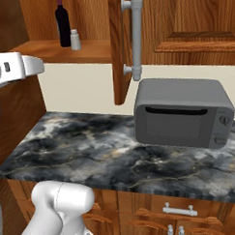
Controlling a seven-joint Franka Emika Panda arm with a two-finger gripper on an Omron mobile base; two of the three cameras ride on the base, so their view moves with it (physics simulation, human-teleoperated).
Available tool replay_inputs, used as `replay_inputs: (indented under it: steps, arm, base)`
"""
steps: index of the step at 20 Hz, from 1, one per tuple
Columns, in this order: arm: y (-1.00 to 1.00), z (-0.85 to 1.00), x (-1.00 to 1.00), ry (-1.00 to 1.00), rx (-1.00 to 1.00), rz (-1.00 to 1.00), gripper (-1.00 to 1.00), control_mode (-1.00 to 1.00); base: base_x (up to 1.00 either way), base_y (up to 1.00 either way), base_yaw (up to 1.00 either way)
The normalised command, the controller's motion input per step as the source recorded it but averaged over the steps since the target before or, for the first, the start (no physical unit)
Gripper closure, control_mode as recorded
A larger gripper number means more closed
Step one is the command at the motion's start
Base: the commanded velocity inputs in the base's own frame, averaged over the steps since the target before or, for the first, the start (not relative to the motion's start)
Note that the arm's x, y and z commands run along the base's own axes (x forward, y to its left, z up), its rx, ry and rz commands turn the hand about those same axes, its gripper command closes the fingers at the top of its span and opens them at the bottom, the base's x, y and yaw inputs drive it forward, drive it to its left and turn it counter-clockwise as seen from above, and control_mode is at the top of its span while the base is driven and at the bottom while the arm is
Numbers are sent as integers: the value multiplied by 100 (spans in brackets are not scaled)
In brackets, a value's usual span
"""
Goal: The dining table condiment station is running low on shaker. Refill the condiment station by opening the cabinet and taking the shaker from the cabinet and placing it on the dining table.
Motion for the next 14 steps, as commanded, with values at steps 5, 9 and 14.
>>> replay_inputs:
  steps: [5, 9, 14]
  arm:
    - [0, 1, 56, -6, 0, -15, -100, -100]
    - [12, -2, 81, -1, 0, -6, -100, -100]
    - [15, -33, 97, 0, 3, -12, -100, -100]
  base:
    - [0, 0, 0]
    - [0, 0, 0]
    - [0, 0, 0]
